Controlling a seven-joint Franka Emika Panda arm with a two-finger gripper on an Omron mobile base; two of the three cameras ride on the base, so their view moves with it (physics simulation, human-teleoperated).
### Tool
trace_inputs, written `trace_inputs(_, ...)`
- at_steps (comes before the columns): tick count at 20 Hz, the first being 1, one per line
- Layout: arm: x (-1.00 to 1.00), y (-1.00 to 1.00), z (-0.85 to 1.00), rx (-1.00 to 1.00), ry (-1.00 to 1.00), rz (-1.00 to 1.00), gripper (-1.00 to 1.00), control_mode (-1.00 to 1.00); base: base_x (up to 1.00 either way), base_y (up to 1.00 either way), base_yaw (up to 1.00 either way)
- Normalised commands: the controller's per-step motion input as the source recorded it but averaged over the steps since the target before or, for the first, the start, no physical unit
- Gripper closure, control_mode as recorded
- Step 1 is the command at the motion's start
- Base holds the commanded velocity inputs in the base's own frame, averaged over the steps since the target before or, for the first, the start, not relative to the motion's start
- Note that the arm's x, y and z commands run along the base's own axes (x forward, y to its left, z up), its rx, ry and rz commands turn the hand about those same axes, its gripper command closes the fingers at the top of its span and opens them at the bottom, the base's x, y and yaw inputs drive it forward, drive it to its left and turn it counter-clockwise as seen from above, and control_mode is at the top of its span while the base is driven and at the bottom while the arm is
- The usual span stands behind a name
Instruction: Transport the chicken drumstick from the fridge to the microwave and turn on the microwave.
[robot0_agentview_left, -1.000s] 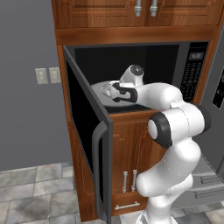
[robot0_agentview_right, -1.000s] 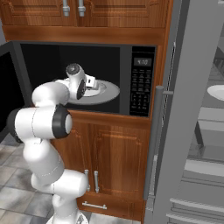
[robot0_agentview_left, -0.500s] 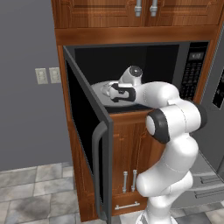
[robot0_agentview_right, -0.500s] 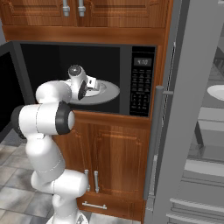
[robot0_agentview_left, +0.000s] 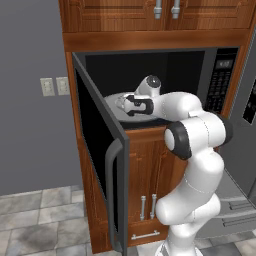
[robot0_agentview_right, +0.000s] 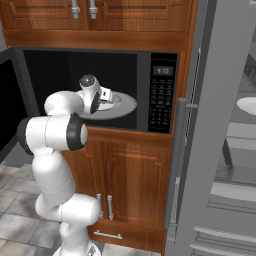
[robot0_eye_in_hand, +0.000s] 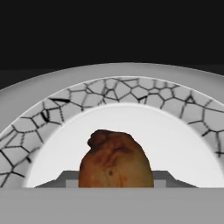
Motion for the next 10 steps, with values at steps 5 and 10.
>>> trace_inputs(5, 0.12, 0.0, -0.1, 0.0, 0.0, 0.0, 1.0, -1.0, 0.0, 0.0, 0.0)
trace_inputs(10, 0.13, 0.0, -0.08, 0.0, 0.0, 0.01, 1.0, -1.0, 0.0, 0.0, 0.0)
